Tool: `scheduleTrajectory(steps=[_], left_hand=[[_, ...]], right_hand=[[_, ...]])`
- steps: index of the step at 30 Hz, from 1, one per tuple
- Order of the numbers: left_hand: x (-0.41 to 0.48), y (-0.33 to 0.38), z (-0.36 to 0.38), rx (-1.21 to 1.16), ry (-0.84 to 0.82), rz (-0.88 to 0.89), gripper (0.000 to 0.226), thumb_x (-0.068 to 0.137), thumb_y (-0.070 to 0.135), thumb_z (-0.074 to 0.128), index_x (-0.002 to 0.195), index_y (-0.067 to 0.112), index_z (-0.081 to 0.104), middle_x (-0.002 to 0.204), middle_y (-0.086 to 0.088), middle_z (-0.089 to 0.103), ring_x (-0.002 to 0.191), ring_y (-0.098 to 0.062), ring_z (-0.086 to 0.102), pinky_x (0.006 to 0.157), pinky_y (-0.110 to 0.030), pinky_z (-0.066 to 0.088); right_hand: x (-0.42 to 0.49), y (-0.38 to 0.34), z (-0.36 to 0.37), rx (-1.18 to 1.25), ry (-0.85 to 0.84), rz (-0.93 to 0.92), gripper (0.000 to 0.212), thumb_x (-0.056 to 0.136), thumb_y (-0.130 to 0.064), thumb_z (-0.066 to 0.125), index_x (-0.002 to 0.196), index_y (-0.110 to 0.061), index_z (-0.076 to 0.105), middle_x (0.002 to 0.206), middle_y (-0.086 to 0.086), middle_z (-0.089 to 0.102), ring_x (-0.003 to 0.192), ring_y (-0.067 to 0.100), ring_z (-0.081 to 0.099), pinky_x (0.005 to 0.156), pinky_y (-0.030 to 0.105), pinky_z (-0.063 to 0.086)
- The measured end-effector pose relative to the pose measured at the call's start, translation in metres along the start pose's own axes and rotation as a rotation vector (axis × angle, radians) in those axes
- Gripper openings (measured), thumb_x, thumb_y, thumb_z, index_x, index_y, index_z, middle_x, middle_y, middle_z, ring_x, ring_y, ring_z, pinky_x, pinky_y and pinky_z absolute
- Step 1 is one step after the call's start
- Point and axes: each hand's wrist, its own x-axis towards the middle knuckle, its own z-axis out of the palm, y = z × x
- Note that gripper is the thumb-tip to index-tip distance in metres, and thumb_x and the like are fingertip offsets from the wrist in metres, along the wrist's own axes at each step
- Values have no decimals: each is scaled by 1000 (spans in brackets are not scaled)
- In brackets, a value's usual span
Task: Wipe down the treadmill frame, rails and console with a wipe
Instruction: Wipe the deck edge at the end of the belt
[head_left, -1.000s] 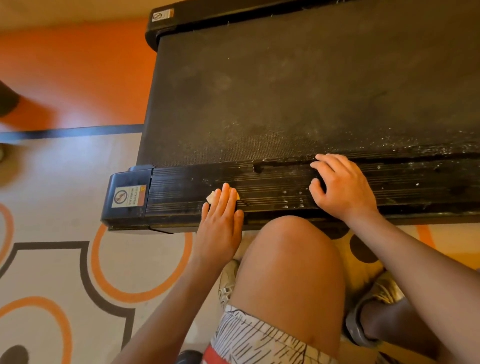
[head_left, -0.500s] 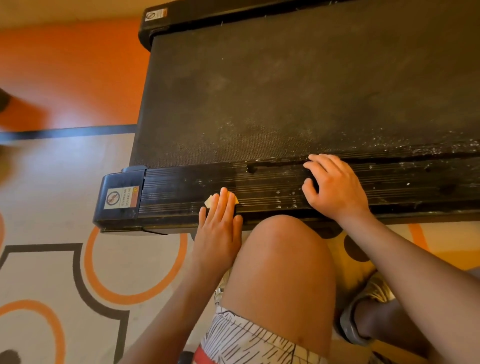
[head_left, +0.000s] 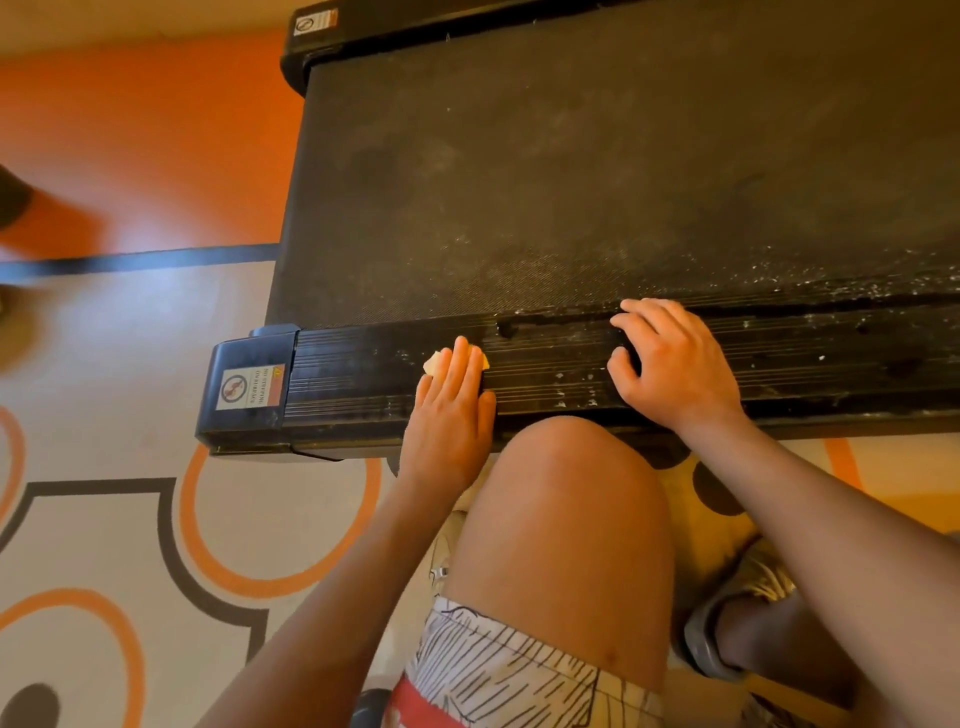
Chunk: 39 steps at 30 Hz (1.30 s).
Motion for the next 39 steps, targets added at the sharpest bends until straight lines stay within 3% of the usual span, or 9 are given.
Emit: scheduleTrajectory(steps=[5,14,21,25,28,31,34,39], left_hand=[[-29,-4,5,-2,2,34,55,111,42,23,160,24,10,167,6,-2,154,-16,-7,121,-34,-7],[55,10,-4,-11,2,-32,58,110,42,24,163,17,14,170,-2,5,157,-24,1,123,-39,-1],[-38,-19,4,44,-32,53,58,107,49,19,160,27,6,167,7,-4,155,-16,-7,122,-37,-5],[-35,-44,-7,125,62,-90,55,111,43,17,161,22,15,170,1,8,156,-19,5,120,-37,-4],[-27,-53,-12,72,93,-225,64,106,51,7,162,21,14,170,0,6,157,-20,3,122,-39,-3],[-31,-29,-1,32,48,-57,63,107,49,8,161,19,16,170,0,6,156,-19,1,122,-37,-3],[-36,-20,8,37,-4,57,60,106,51,13,160,28,6,169,6,-2,156,-15,-8,123,-38,-6],[-47,-63,-5,71,154,-234,58,109,45,9,162,22,15,170,2,7,156,-13,0,126,-46,1]], right_hand=[[0,1,0,4,13,-10,47,96,-32,45,128,-7,68,137,14,63,131,28,55,107,45,48],[0,1,-1,26,23,-9,48,95,-33,44,129,-7,67,136,13,63,131,27,55,106,45,48],[0,1,0,23,15,-3,49,96,-33,43,129,-7,67,137,13,63,131,27,55,105,45,50],[1,1,0,18,16,-3,48,96,-33,44,129,-8,67,137,13,62,131,27,55,105,45,49],[0,1,1,17,14,-3,48,96,-33,44,129,-8,67,137,13,62,131,27,55,105,45,49],[0,0,0,23,24,-7,48,95,-33,44,128,-7,67,136,14,63,130,28,56,105,46,50],[-1,0,0,24,21,-3,48,95,-33,45,128,-7,68,136,13,63,130,27,56,105,45,50],[0,0,0,32,16,10,47,95,-34,45,129,-9,68,137,12,63,131,27,55,106,45,49]])
